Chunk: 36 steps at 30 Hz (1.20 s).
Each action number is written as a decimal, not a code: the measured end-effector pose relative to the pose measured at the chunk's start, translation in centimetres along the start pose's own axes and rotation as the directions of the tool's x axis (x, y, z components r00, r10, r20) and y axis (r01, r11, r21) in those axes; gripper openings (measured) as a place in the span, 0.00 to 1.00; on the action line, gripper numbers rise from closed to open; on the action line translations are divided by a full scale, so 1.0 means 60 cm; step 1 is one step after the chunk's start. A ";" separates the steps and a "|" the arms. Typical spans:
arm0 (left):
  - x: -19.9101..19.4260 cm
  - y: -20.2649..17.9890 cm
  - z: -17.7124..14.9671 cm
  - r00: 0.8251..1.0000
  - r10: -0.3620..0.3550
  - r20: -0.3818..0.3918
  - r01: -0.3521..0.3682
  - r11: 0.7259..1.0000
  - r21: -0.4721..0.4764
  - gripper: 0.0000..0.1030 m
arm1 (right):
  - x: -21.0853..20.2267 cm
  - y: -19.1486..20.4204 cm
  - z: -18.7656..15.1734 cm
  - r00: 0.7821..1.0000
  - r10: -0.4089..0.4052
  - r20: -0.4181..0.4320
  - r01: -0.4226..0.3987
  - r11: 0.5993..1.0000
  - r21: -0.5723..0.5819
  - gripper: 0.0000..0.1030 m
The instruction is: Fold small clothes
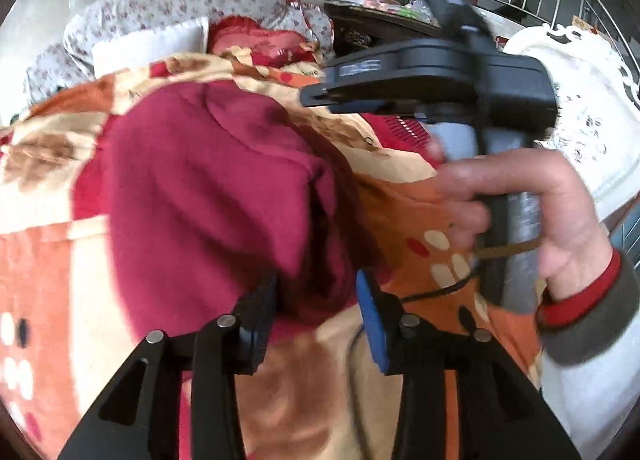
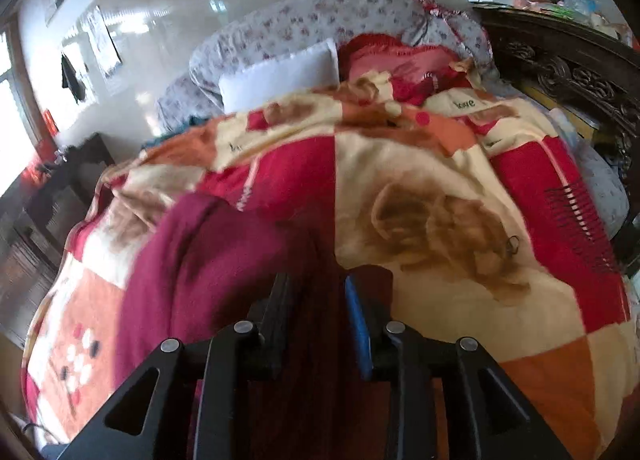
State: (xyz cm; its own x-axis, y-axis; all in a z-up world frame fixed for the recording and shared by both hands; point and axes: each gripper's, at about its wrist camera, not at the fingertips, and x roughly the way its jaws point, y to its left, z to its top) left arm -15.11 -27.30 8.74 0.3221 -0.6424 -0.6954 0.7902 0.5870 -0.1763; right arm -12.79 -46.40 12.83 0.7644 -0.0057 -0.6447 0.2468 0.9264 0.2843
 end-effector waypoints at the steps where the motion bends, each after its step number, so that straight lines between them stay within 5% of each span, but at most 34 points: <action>1: -0.017 0.008 -0.002 1.000 0.008 0.017 -0.008 1.000 0.003 0.41 | -0.016 0.006 -0.003 1.000 0.027 0.006 -0.027 1.000 -0.004 0.37; 4: -0.058 0.032 -0.011 0.996 0.067 0.064 -0.067 0.998 -0.002 0.51 | -0.044 0.036 -0.027 0.998 0.066 0.001 -0.066 0.997 -0.042 0.72; 9: -0.054 0.080 -0.013 0.983 0.170 0.066 -0.166 0.984 -0.065 0.52 | -0.012 0.072 -0.071 0.993 0.071 -0.093 -0.078 0.994 -0.075 0.71; 12: -0.034 0.085 -0.020 0.982 0.185 0.037 -0.182 0.981 -0.070 0.52 | 0.010 0.086 -0.097 0.995 -0.014 -0.099 -0.003 0.986 -0.166 0.27; 15: -0.018 0.086 -0.035 0.986 0.167 0.006 -0.166 0.984 -0.071 0.52 | -0.007 0.086 -0.107 0.997 -0.058 -0.048 0.046 0.975 -0.217 0.22; 21: 0.013 0.081 -0.050 0.980 0.198 -0.006 -0.198 0.979 -0.043 0.58 | 0.012 0.027 -0.137 0.997 0.000 -0.077 -0.005 0.998 -0.064 0.26; 24: 0.007 0.085 -0.052 0.980 0.199 -0.004 -0.199 0.979 -0.052 0.58 | -0.005 0.001 -0.141 0.997 0.035 -0.074 -0.031 0.998 0.055 0.63; 27: -0.004 0.086 -0.045 0.978 0.207 0.011 -0.206 0.977 -0.063 0.58 | -0.040 -0.003 -0.136 0.998 0.051 -0.029 -0.048 0.995 0.085 0.63; 36: -0.021 0.090 -0.021 0.959 0.279 0.053 -0.275 0.959 -0.068 0.58 | -0.090 0.093 -0.092 0.994 0.018 0.109 -0.009 0.996 -0.087 0.63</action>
State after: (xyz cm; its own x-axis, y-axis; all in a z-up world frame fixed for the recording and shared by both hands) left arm -11.90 -22.68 7.79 0.5566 -0.4787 -0.6790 0.6337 0.7731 -0.0255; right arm -18.82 -39.11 13.98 0.8292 -0.0296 -0.5581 0.1871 0.9557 0.2273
